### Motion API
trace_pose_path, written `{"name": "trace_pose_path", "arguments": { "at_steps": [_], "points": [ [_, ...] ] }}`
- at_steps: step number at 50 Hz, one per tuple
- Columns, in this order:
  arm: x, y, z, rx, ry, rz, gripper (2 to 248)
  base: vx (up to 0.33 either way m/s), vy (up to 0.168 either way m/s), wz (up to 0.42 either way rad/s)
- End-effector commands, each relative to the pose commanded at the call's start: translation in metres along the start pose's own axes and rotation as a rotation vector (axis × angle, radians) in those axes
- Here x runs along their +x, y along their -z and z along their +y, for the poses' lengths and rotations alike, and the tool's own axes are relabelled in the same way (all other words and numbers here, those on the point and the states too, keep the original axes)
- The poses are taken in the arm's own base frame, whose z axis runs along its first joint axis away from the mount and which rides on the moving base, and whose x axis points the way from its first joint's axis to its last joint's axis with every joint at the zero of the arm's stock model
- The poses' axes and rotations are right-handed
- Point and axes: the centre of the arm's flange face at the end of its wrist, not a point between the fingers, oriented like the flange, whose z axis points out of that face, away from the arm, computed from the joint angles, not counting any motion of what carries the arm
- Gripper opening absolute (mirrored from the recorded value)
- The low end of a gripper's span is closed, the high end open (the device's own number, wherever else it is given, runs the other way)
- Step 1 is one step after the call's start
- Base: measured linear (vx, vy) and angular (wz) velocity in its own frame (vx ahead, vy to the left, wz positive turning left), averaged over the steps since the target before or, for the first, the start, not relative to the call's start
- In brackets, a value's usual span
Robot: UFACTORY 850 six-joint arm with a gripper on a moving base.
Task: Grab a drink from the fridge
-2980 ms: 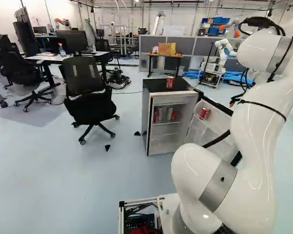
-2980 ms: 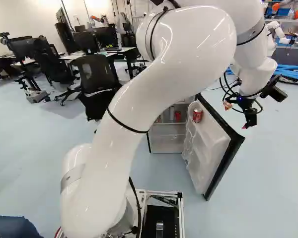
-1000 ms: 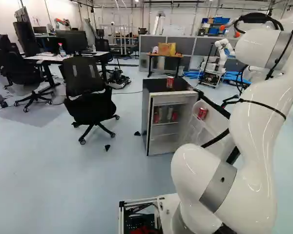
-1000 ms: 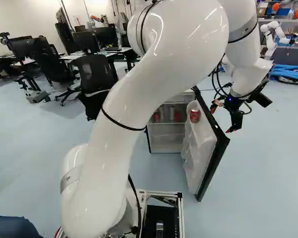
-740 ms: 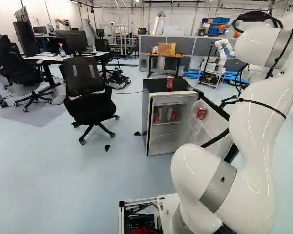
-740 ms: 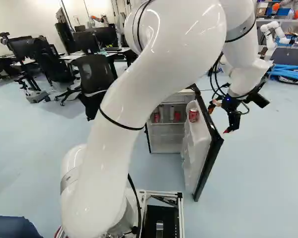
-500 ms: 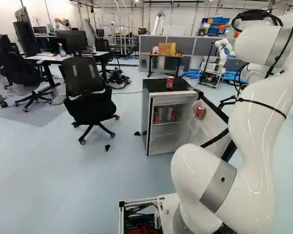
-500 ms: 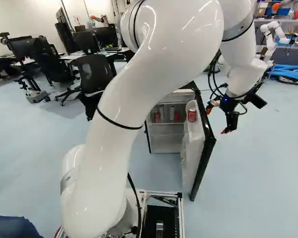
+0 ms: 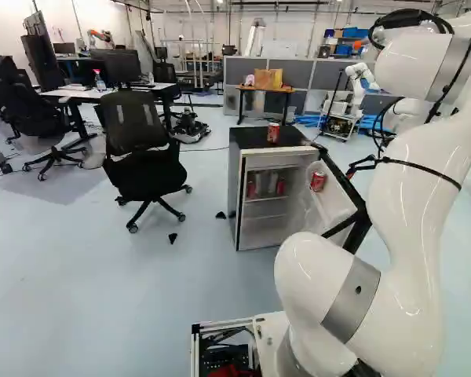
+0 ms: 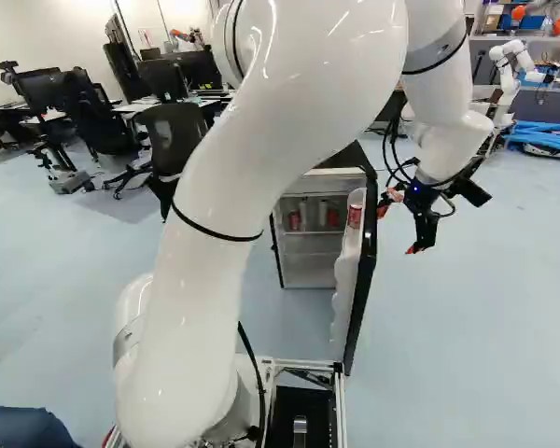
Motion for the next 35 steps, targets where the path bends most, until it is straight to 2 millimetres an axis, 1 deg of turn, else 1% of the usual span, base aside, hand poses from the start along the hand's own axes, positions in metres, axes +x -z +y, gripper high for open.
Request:
{"name": "trace_pose_path", "arguments": {
  "at_steps": [35],
  "points": [
    [-0.043,-0.007,-0.011,-0.013,0.025,-0.070,247,0.000,0.000,0.000]
  ]
}}
